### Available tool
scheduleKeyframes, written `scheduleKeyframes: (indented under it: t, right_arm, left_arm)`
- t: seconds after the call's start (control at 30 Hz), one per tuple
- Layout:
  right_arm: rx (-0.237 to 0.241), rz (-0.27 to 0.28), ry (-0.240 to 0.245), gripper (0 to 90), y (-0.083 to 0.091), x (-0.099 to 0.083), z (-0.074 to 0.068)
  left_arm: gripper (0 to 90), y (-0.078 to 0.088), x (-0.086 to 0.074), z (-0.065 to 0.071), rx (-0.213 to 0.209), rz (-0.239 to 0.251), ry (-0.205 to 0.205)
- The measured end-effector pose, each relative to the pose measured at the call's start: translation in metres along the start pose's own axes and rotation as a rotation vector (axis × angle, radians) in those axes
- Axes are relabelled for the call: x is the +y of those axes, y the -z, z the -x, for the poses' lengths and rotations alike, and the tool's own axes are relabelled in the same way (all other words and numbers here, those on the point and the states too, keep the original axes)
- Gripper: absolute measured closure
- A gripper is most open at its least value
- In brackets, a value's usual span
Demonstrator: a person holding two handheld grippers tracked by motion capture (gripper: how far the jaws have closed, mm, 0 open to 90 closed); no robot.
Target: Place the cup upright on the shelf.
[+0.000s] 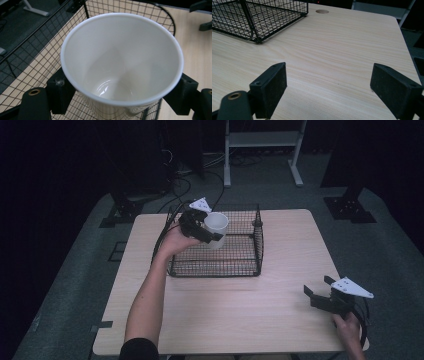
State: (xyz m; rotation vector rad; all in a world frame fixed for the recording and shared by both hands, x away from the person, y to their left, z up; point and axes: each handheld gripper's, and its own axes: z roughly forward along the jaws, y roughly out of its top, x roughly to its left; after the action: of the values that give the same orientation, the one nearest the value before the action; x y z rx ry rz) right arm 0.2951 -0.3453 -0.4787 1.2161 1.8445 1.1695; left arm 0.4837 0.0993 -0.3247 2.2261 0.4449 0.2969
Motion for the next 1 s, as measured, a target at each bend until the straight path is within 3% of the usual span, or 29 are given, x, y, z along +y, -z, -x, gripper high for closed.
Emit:
scheduleKeyframes:
  t: [0.4, 1.0]
  right_arm:
    - [0.003, -0.002, 0.005, 13.1, 0.000, 0.000, 0.000]
    - [0.004, 0.002, 0.002, 13.1, 0.000, 0.000, 0.000]
  left_arm:
    - [21.0, -0.024, -0.006, -0.009, -0.020, -0.022, 0.036]
    - [21.0, -0.051, -0.013, -0.012, -0.056, -0.061, 0.025]
